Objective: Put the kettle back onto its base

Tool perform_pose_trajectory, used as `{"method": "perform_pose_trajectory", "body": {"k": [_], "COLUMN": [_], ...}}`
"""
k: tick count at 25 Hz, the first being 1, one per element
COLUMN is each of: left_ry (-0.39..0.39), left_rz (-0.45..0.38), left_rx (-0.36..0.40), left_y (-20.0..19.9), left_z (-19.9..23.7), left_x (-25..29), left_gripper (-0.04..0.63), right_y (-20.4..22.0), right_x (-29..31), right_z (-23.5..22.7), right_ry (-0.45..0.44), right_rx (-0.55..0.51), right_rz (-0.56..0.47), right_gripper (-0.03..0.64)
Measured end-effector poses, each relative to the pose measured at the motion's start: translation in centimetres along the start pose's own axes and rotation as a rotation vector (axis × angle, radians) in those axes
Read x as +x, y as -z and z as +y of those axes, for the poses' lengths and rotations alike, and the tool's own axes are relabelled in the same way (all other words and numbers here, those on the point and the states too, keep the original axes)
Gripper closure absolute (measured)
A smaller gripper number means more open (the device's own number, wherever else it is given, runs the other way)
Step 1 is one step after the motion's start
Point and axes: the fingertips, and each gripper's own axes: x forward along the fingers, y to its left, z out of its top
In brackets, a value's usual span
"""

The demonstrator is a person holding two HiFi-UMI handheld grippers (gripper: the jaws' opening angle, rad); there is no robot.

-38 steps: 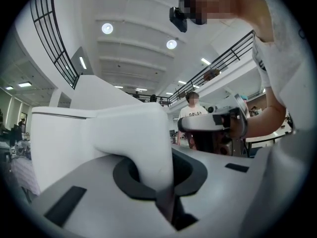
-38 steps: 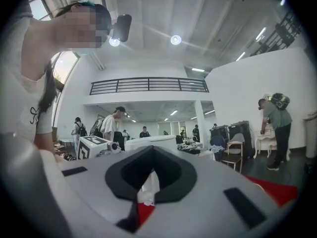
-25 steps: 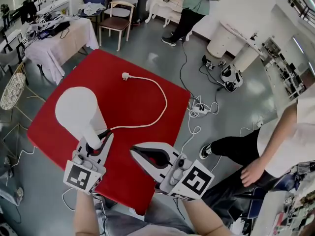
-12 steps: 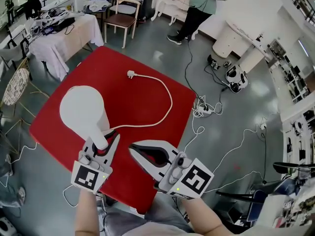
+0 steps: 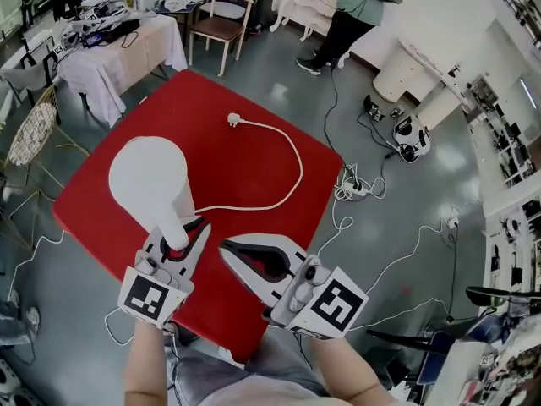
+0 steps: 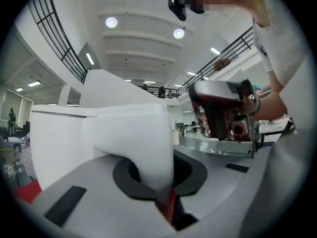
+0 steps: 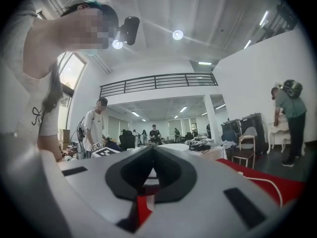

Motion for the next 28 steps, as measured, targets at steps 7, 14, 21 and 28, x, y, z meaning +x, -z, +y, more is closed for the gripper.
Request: {"method": "perform_pose_trajectory", "body": {"k": [7, 14, 21, 28], "left_ry": [0.023, -0.008, -0.009, 0.039], "left_rz": [0.018, -0.008, 0.013, -0.061], "left_rx": [0.028, 0.03, 0.044, -0.004], "left_y": [0.4, 0.2, 1.0, -0.7], "left_z": [-0.9, 0.2, -0.1, 1.1], "left_x": [-0.3, -0.3, -1.7, 0.8], "left_gripper": [0.563, 0.563, 0.563, 0.57], "right_y": [-0.3, -0.5, -0.7, -0.5], "right_x": [-0.4, -1.5, -1.9, -2.3], "right_z": [0.6, 1.1, 1.5, 1.4], "right_ry": [-0.006, 0.002, 0.011, 0.032], "right_rx": [0.002, -0.004, 0.001, 0.005], "right_rz": [-0.005, -0.005, -0.018, -0.006], "right_gripper": [0.609, 0.609, 0.609, 0.609]}}
